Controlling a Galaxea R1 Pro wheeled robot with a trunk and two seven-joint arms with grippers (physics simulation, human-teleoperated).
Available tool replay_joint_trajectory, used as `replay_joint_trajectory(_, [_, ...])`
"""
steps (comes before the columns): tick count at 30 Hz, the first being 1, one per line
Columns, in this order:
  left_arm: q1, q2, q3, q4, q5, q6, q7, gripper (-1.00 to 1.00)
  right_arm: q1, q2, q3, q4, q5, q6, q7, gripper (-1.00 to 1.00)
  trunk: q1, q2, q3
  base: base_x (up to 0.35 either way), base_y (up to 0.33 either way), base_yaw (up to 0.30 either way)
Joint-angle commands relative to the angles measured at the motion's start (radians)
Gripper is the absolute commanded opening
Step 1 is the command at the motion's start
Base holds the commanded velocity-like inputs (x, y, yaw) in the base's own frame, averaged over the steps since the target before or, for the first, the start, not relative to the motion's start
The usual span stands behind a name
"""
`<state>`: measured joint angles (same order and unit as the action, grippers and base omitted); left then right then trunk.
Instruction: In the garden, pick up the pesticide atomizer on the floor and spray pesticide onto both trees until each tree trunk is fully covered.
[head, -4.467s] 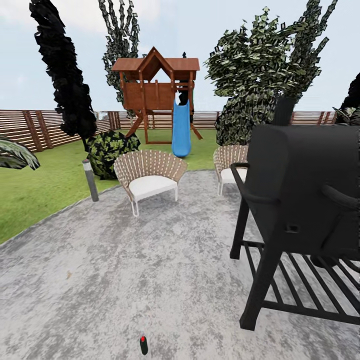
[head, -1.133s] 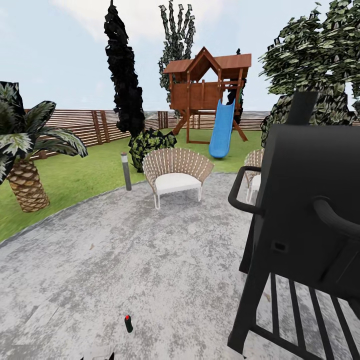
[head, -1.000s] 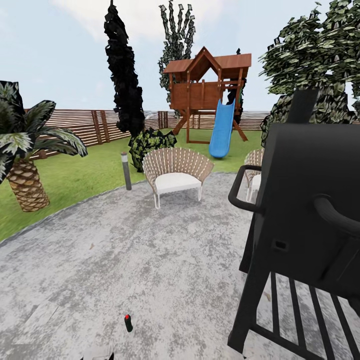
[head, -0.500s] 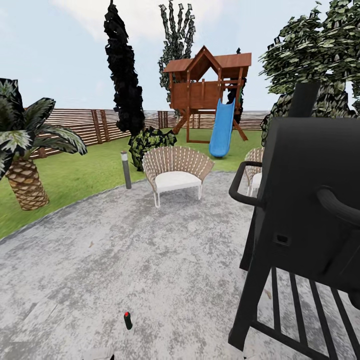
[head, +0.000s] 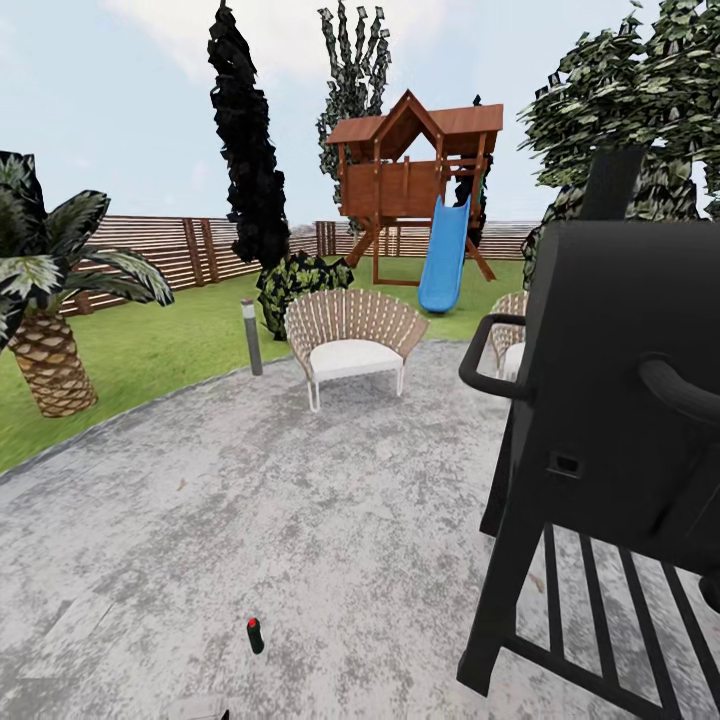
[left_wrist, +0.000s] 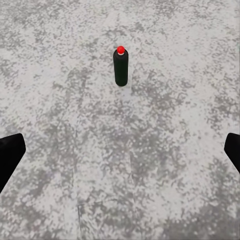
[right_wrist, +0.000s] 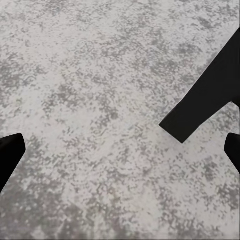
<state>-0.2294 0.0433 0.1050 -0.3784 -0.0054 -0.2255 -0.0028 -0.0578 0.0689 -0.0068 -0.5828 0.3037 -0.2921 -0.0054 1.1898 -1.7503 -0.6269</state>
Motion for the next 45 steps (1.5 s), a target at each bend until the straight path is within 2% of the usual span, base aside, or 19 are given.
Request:
replay_joint_trajectory(1, [-0.001, 0.000, 0.002, 0.001, -0.001, -0.004, 0.000, 1.00, -0.001, 0.000, -0.001, 0.001, 0.005, -0.002, -0.001, 1.00, 0.004, -0.008, -0.004, 0.000, 0.000, 0.000])
replay_joint_trajectory(18, [-0.001, 0.000, 0.002, 0.002, -0.001, -0.005, 0.000, 1.00, -0.001, 0.000, -0.001, 0.004, 0.005, -0.008, -0.001, 1.00, 0.069, -0.127, -0.057, 0.000, 0.000, 0.000])
replay_joint_trajectory(27, [-0.001, 0.000, 0.002, 0.003, -0.001, -0.005, 0.000, 1.00, -0.001, 0.000, -0.002, 0.004, 0.005, -0.079, -0.001, 1.00, 0.104, -0.190, -0.086, 0.000, 0.000, 0.000])
replay_joint_trajectory(45, [-0.001, 0.000, 0.002, 0.003, -0.001, -0.005, 0.000, 1.00, -0.001, -0.001, -0.004, 0.000, 0.005, -0.084, -0.001, 1.00, 0.173, -0.316, -0.142, 0.000, 0.000, 0.000])
